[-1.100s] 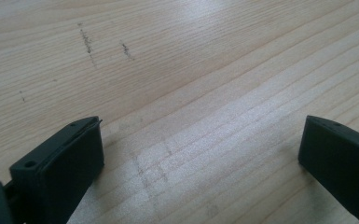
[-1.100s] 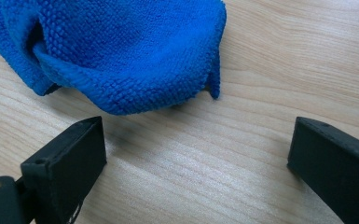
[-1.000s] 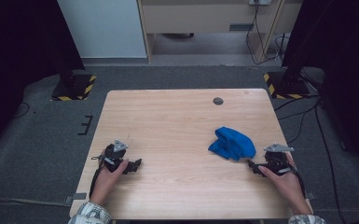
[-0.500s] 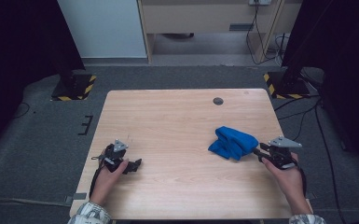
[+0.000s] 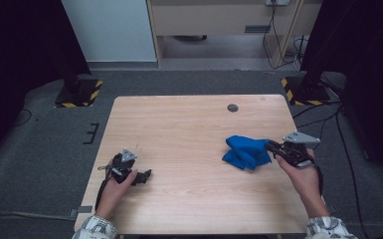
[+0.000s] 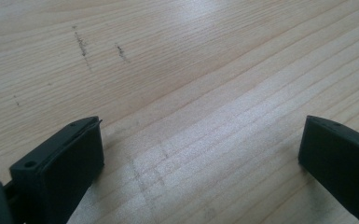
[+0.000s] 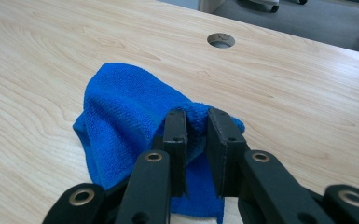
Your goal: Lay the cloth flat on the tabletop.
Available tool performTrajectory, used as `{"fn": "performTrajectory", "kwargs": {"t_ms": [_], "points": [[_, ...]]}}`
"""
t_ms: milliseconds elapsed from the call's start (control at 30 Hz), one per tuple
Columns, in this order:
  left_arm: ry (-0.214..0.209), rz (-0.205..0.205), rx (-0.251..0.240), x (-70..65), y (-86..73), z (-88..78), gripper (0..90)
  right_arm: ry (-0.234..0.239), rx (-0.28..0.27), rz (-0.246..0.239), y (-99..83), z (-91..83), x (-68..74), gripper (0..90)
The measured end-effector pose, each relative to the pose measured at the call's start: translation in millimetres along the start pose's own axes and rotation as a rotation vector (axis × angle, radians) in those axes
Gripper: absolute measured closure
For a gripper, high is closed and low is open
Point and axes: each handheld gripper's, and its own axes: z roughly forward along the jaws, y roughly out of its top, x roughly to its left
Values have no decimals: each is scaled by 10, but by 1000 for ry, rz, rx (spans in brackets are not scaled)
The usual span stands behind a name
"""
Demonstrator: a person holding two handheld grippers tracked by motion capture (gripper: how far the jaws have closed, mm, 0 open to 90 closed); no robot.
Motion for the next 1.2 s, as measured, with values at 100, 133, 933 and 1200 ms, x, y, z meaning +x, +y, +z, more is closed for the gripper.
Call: {"fn": "performTrajectory", "kwargs": {"t_ms": [100, 133, 933, 1200], "points": [[-1, 0, 0, 0, 1, 1, 0, 2, -4, 3, 20, -52, 0, 770], [-1, 0, 0, 1, 1, 1, 0, 2, -12, -1, 42, -63, 2, 769], [-6, 7, 0, 2, 13, 13, 0, 124, 174, 6, -121, 840, 318, 239], [-7, 7, 0, 2, 14, 15, 0, 124, 234, -28, -264, 991, 473, 255]]}}
